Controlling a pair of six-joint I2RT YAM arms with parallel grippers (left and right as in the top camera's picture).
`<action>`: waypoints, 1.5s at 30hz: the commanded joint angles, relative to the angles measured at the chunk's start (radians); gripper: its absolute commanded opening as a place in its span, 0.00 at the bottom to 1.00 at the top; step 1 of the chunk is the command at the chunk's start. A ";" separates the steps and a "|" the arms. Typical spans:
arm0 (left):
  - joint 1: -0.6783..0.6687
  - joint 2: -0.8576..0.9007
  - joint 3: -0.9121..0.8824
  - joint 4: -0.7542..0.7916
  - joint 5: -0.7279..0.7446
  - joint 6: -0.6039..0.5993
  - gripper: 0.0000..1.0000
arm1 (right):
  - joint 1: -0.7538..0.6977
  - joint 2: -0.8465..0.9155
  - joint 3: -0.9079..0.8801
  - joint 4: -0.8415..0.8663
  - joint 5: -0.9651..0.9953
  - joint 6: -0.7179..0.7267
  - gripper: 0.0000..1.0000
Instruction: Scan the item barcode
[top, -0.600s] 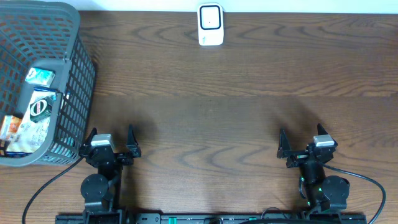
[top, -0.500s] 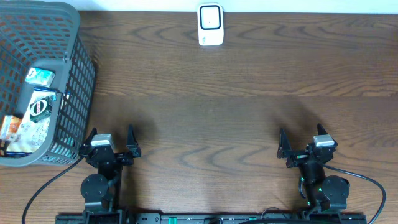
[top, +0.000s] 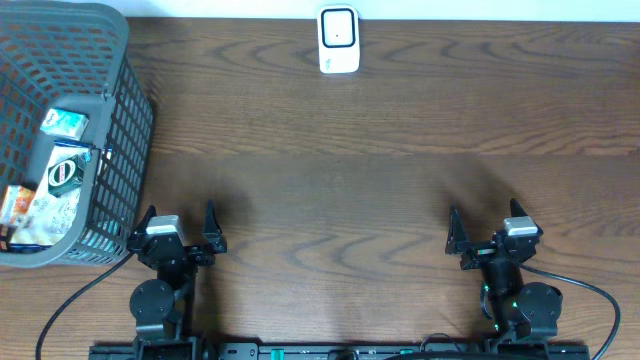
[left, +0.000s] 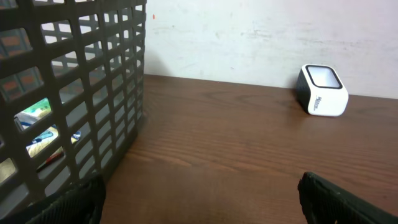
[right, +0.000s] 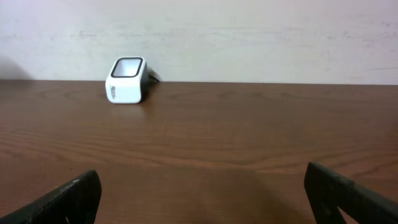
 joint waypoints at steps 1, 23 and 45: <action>0.004 -0.005 -0.014 -0.042 -0.019 0.021 0.98 | 0.009 -0.005 -0.003 -0.002 0.000 0.006 0.99; 0.004 -0.005 -0.014 -0.042 -0.019 0.021 0.98 | 0.009 -0.004 -0.003 -0.002 0.000 0.006 0.99; 0.004 -0.005 -0.014 -0.027 0.018 0.001 0.97 | 0.009 -0.005 -0.003 -0.002 0.000 0.006 0.99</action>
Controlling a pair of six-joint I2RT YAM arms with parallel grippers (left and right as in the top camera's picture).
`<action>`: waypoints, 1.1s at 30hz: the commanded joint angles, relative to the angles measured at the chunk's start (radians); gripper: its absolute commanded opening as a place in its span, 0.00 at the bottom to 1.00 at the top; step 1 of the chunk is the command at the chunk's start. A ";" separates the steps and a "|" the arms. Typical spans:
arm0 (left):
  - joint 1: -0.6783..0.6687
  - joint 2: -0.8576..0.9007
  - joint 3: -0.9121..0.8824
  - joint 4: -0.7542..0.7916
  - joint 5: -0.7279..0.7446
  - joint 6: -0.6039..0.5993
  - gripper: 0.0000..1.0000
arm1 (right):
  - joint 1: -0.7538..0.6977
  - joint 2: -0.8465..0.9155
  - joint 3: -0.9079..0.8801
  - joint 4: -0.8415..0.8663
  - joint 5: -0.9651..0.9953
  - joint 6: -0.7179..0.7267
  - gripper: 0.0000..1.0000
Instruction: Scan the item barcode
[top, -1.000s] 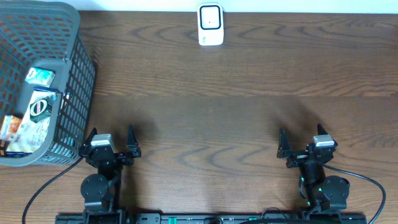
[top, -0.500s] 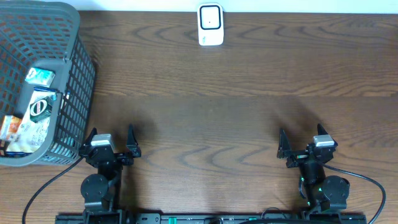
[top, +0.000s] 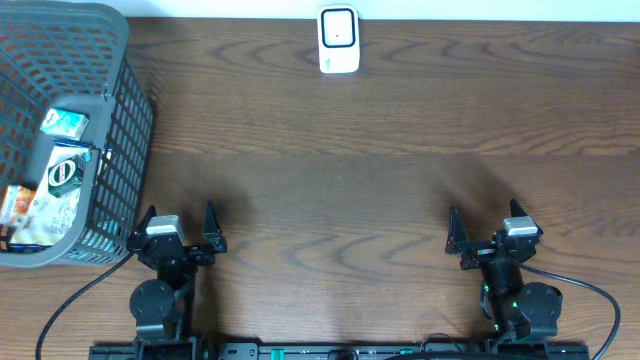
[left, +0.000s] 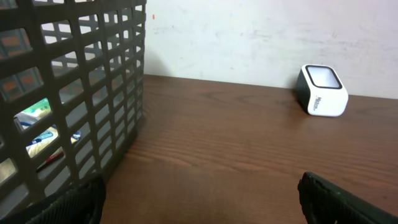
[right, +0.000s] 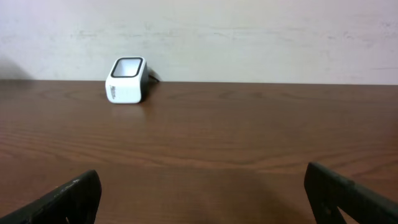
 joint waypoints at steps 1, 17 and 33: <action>0.004 -0.005 -0.014 -0.030 0.080 -0.034 0.98 | 0.009 -0.005 -0.003 -0.002 0.000 0.006 0.99; 0.004 0.030 0.176 0.744 0.248 -0.186 0.97 | 0.009 -0.004 -0.003 -0.003 0.000 0.006 0.99; 0.060 0.987 1.440 -0.071 -0.022 0.105 0.98 | 0.009 -0.005 -0.003 -0.003 0.000 0.006 0.99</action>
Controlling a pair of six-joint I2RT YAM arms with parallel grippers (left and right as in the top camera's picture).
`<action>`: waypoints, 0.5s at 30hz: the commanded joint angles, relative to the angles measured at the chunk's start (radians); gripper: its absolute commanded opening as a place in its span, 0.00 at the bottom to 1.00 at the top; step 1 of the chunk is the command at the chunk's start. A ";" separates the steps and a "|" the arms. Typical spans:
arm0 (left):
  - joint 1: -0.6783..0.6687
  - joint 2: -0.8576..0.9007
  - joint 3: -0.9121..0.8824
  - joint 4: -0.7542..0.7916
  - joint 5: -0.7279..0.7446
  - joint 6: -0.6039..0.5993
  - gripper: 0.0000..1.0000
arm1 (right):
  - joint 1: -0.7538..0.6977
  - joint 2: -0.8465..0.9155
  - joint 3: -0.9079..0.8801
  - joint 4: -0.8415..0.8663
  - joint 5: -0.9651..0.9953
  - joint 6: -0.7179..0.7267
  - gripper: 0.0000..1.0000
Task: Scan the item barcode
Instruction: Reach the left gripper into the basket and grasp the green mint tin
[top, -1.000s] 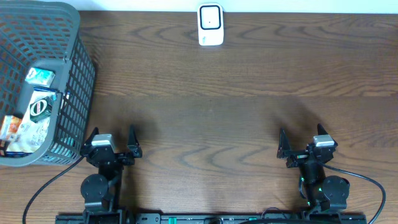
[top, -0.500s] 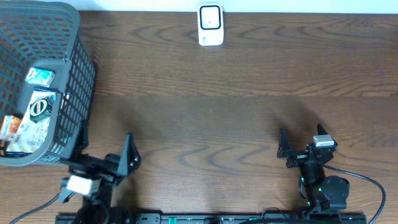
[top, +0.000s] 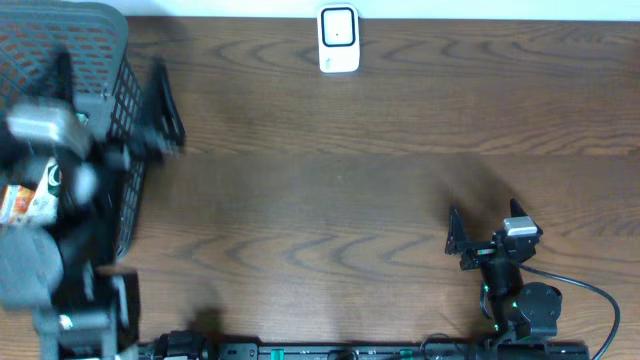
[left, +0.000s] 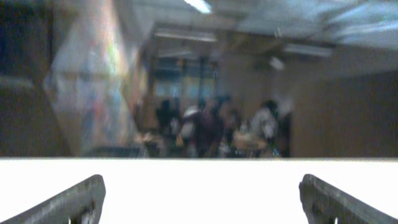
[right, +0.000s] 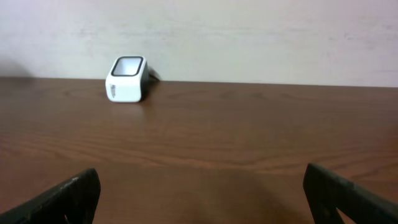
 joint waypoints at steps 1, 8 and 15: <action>0.081 0.290 0.543 -0.441 -0.336 0.220 0.98 | 0.009 -0.005 -0.002 -0.003 0.001 0.006 0.99; 0.321 0.672 1.066 -0.980 -0.475 0.256 0.97 | 0.009 -0.004 -0.002 -0.003 0.001 0.006 0.99; 0.424 0.840 1.065 -1.207 -0.484 0.187 0.98 | 0.009 -0.005 -0.002 -0.003 0.001 0.006 0.99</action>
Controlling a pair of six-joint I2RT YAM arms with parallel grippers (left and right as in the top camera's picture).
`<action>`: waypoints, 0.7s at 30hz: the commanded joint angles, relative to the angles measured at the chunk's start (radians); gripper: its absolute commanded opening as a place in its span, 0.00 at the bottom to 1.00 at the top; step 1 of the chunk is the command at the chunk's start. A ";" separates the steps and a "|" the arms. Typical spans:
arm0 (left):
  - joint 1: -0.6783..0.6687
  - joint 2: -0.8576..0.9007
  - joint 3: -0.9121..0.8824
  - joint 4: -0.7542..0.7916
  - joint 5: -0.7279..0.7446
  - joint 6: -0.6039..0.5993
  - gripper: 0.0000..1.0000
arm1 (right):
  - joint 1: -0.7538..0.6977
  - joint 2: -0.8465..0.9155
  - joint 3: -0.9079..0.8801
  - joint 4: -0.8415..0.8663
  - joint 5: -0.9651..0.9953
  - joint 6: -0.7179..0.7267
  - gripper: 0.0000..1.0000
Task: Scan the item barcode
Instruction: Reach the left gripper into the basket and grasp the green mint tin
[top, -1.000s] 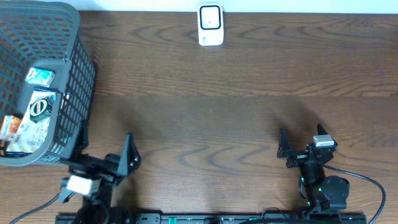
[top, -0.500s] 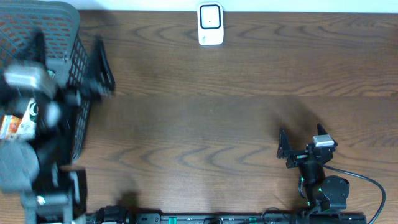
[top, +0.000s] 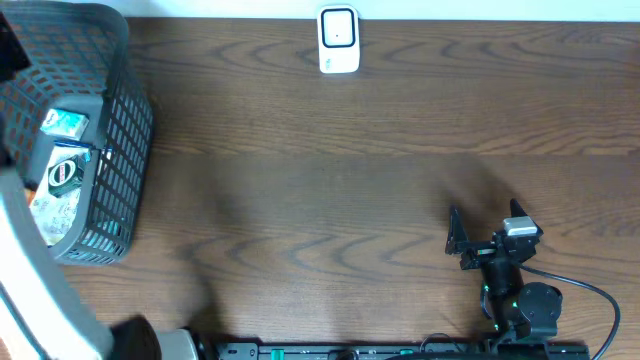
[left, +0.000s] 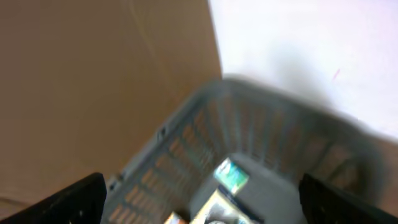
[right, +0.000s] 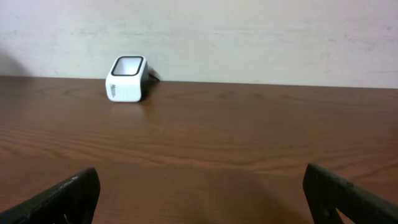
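Observation:
A grey mesh basket (top: 112, 100) stands at the table's left end with packaged items in it, among them a green packet (top: 65, 122). The left wrist view looks down, blurred, into the basket (left: 186, 143) at that green packet (left: 230, 175). My left gripper (left: 202, 190) hangs high above it, open and holding nothing. In the overhead view only the left arm (top: 28, 280) shows, as a pale blur along the left edge. The white barcode scanner (top: 338, 40) sits at the far middle edge. My right gripper (top: 484, 222) rests open near the front edge, facing the scanner (right: 127, 79).
The brown wooden table (top: 330, 180) stretches between basket and scanner. A pale wall (right: 249, 37) rises behind the scanner. A black cable (top: 590, 290) loops beside the right arm's base.
My left arm has moved further left, from over the basket's right side. Its wrist camera then faced the room and now looks down into the basket. The right arm has not moved.
Both grippers rested open at the front edge for the first two moments, the left one beside the basket. Then the left arm stood raised by the basket, camera pointing away. Now it hangs open above the basket's contents; the right gripper stayed put.

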 joint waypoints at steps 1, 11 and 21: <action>0.076 0.087 0.004 -0.033 -0.022 -0.145 0.98 | 0.009 -0.005 -0.002 -0.004 0.000 0.006 0.99; 0.205 0.261 0.003 -0.261 0.027 -0.495 0.98 | 0.009 -0.005 -0.002 -0.004 0.000 0.006 0.99; 0.212 0.496 -0.097 -0.438 -0.089 -0.774 0.95 | 0.009 -0.005 -0.002 -0.004 0.000 0.006 0.99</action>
